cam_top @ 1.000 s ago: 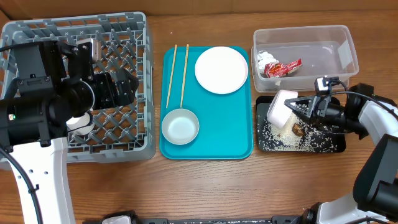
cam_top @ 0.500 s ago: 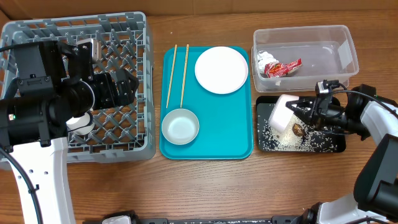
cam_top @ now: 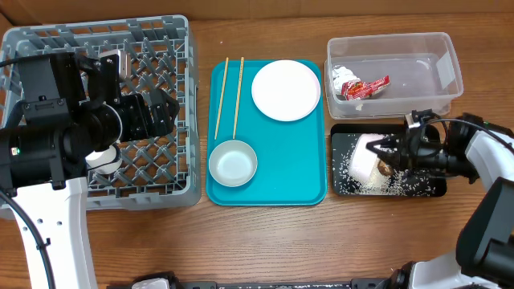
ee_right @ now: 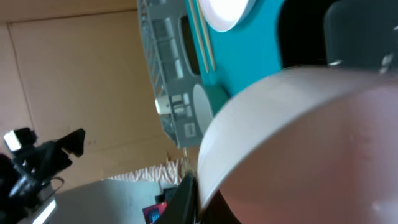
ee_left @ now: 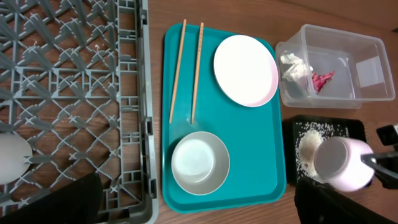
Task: Sort waste into correct bins and load items into the dishwasher
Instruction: 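Tip the rice bowl over the black tray to dump the scraps, then set the emptied bowl back on the teal tray with the right gripper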
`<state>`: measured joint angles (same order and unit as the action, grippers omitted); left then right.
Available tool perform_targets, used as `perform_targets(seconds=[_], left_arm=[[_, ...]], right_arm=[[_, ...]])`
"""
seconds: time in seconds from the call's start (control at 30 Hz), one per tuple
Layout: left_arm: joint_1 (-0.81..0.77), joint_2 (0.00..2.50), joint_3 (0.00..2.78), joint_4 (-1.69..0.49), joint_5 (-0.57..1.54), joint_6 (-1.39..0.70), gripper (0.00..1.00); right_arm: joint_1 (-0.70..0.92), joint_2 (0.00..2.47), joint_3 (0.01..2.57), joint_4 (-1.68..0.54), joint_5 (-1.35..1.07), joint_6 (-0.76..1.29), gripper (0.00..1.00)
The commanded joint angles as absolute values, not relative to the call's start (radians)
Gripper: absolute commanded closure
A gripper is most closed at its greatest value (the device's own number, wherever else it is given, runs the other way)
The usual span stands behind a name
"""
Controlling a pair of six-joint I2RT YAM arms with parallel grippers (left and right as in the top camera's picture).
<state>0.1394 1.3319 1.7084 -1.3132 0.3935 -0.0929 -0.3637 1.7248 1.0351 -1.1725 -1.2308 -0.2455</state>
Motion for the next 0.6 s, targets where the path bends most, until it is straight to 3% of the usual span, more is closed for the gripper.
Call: perform_targets(seconds=[0.0,0.1,0.17,0.23,0.3,0.43,0.57], left_arm=[[0.144,1.33,1.72,-1.308,0.412,-0.066,0.0],[0.144,1.33,1.72,-1.313,0.413,-0.066,0.0],[0.144,1.331,1.72,-1.313,0.413,-0.066,0.0],[0.144,1.33,1.72,-1.314,0.413,-0.066,0.0],[0.144,1.33,1.72,-1.321,0.413,-0.066,0.0],[0.144,1.33,1.72,-1.331,0.412,-0.066,0.0],[0.144,1.33,1.72,-1.328,0.412,-0.066,0.0]], right_arm=[[-0.341,1.649,1.088,-1.253,-1.333,-0.552,0.96],[-0.345,1.649,1.088,-1.171,-1.282,-0.218,0.96],[-0.332,1.644,1.088,-1.22,-1.508,-0.431,0.96],[-0.317,1.641,1.095,-1.261,-1.562,-0.578,0.96],[-0.315,1.642,1.095,-1.203,-1.498,-0.537,0.96],[-0.316,1.645,1.095,-1.057,-1.311,-0.191,0.96],[-0.31,1.645,1.095,-1.054,-1.285,-0.283,0.96]])
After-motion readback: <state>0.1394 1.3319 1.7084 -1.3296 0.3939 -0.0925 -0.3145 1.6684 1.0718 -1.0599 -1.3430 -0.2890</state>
